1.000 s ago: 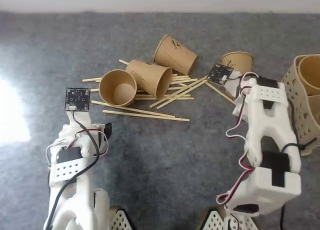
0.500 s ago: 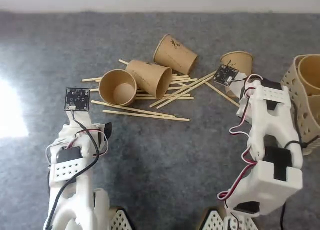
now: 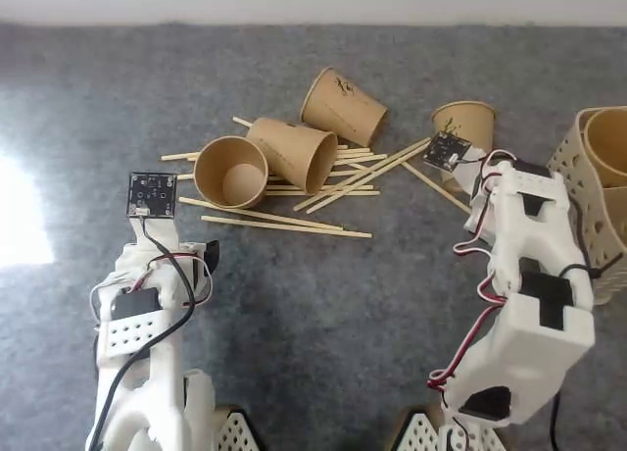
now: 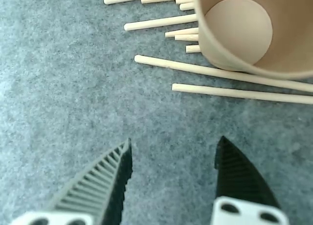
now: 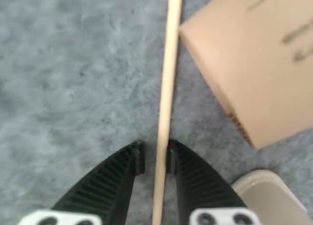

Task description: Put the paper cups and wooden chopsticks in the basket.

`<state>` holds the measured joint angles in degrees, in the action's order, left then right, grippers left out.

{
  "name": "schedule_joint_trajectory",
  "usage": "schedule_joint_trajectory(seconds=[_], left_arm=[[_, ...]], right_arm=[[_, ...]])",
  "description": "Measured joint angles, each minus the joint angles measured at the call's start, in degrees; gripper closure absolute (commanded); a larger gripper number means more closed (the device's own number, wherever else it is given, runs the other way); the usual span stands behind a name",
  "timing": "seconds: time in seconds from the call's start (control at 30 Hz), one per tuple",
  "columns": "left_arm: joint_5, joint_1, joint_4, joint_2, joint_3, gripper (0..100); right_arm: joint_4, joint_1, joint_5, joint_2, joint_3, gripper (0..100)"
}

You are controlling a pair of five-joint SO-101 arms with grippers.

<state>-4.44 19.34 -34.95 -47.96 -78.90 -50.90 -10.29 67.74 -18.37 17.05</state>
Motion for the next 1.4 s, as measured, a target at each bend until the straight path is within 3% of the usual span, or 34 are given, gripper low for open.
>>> schedule_joint_trajectory(seconds=[0.13,0.33,0.73,1.13,1.4], left_arm=[[0.0,0.0,0.0,0.0,0.0,74],[0.0,0.0,0.0,0.0,0.0,74],[0.0,0.0,0.0,0.0,0.0,74],[0.0,0.0,0.0,0.0,0.0,74],[0.0,0.0,0.0,0.0,0.0,74]], right_arm=[[-0.1,-0.6,-0.2,-0.6,-1.0,99.8],[-0.4,-0.4,-0.2,-0.3,-1.4,99.1],[-14.9,3.5,-2.5,15.2,-1.2,99.1],[-32.4,3.2,-7.3,54.2,-1.2,99.1],[-35.1,0.3,-18.8,76.2,-1.2,99.1]])
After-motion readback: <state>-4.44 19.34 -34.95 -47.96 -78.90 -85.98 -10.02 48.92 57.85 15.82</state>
